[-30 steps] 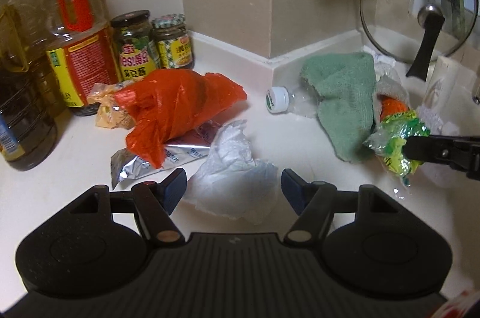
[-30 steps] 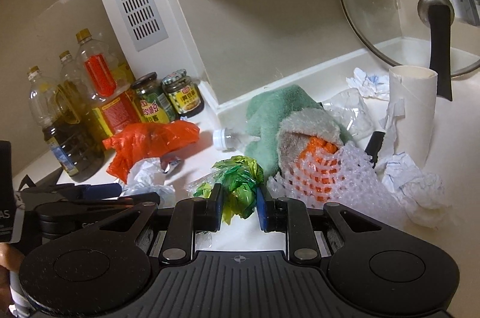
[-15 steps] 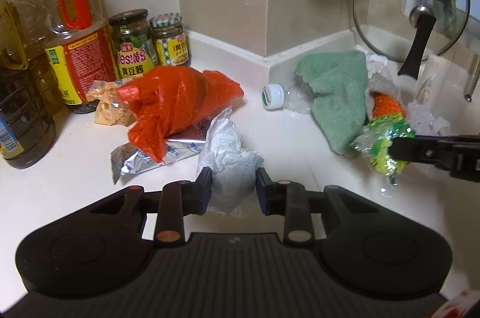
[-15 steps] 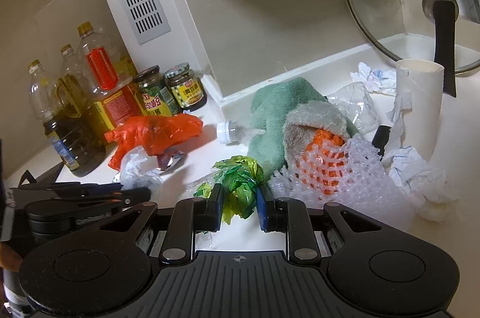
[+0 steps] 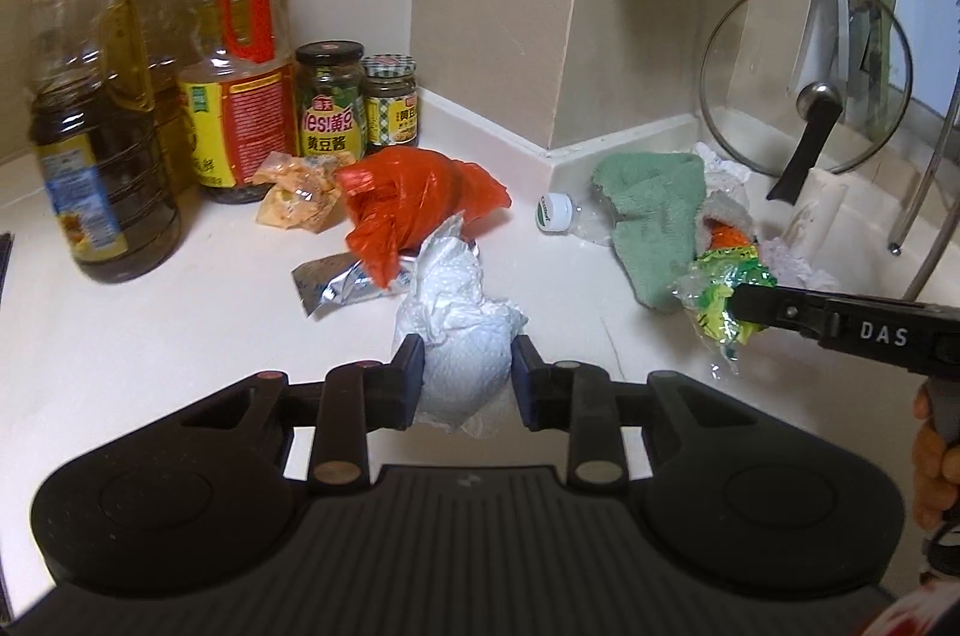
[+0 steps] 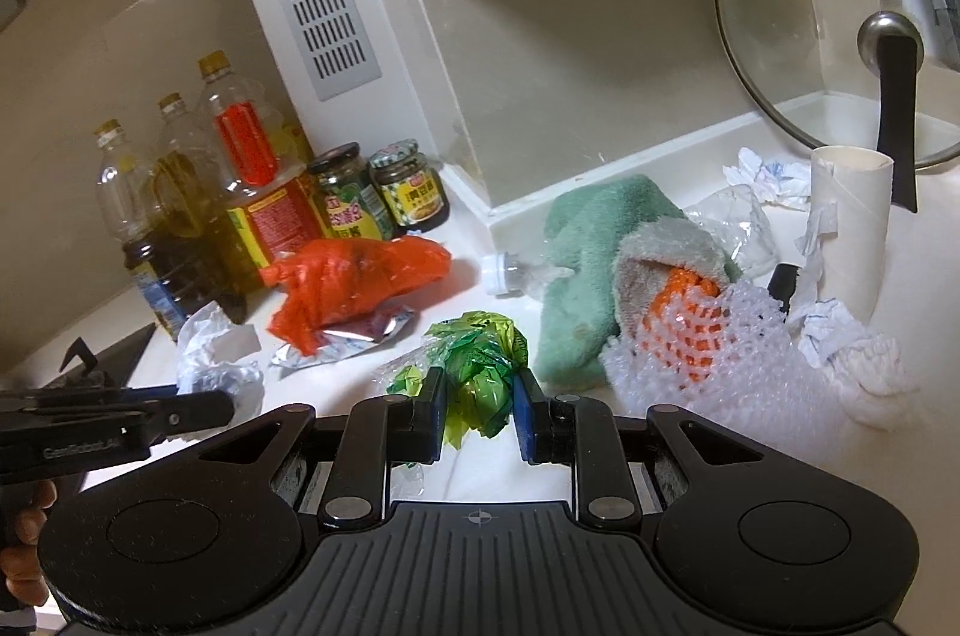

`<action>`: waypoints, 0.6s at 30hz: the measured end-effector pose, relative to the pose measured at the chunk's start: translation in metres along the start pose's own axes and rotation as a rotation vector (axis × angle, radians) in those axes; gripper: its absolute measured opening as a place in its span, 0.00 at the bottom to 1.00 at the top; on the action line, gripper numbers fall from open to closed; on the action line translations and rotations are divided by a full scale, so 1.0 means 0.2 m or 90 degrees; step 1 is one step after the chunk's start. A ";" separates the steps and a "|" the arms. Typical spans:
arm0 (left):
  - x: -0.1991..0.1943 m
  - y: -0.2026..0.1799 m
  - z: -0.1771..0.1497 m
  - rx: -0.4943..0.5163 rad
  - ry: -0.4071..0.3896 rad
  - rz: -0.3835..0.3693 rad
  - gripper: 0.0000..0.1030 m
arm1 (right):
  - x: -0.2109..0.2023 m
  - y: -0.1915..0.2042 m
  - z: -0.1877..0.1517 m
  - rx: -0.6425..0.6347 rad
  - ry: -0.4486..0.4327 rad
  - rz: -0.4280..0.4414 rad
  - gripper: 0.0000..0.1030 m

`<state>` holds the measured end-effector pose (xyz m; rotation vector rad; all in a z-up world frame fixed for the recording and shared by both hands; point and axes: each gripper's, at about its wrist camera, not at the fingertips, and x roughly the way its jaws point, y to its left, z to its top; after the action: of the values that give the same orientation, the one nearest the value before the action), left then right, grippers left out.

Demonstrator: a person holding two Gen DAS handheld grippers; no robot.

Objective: Collect trash
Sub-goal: 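Carry the tissue in the left gripper while the right gripper carries the green bag to the bin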

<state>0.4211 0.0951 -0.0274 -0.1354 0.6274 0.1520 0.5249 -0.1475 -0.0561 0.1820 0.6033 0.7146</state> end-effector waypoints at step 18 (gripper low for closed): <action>-0.44 0.04 -0.30 -0.022 0.020 -0.052 0.27 | -0.38 0.25 -0.29 0.006 0.034 0.030 0.23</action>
<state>0.3151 0.0834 -0.0249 -0.1970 0.6489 0.0819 0.4181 -0.1634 -0.0508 0.1868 0.6549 0.7639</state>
